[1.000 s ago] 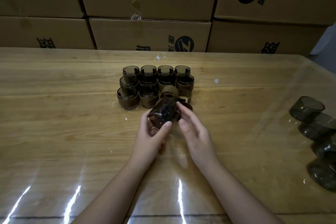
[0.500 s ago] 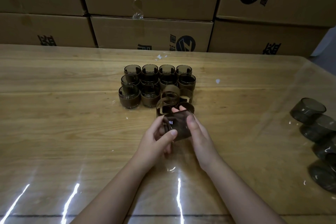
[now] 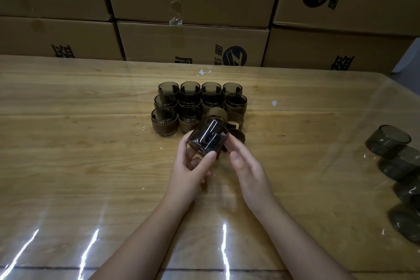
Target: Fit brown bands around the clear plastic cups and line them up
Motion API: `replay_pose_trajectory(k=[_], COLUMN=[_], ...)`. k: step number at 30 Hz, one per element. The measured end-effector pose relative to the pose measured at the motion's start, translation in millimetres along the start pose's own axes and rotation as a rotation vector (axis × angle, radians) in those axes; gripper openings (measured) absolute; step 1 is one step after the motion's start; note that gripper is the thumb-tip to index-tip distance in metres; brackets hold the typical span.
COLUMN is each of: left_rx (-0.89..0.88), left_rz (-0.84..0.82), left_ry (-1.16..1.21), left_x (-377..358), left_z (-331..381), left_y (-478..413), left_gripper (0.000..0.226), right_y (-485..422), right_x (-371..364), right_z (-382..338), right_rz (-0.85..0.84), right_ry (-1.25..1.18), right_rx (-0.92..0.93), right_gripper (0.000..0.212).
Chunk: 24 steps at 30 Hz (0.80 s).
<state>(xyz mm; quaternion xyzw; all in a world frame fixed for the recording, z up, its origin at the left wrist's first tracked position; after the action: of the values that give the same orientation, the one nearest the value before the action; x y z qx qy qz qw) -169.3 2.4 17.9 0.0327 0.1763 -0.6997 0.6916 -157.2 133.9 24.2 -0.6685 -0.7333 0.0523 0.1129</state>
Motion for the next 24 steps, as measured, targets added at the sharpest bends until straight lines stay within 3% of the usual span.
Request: replay_pose_trajectory(k=[11, 16, 24], left_rx=[-0.002, 0.025, 0.055], left_rz=[0.026, -0.075, -0.179], left_ry=[-0.12, -0.216, -0.121], left_x=[0.4, -5.8, -12.4], left_z=[0.0, -6.1, -7.9], left_y=[1.1, 3.8, 5.9], left_gripper=[0.05, 0.035, 0.041], right_y=[3.3, 3.1, -0.2], right_x=[9.1, 12.2, 3.3], right_z=[-18.2, -19.3, -8.0], right_rz=[0.121, 0.112, 0.003], right_ry=[0.109, 0.068, 0.013], right_rx=[0.134, 0.117, 0.002], right_gripper=[0.047, 0.056, 0.072])
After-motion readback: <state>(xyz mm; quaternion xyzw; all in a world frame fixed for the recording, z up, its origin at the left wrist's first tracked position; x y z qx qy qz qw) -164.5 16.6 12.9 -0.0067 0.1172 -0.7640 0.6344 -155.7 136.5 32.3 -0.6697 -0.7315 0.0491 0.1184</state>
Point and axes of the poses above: each hand's wrist, its own y-axis away from the middle knuckle, its own x-axis out of the back of the hand, z = x × y, the point moved 8 cm from there along -y, towards the middle knuckle, and after that the axes turned 6 degrees about y, right-handed, at the moved point
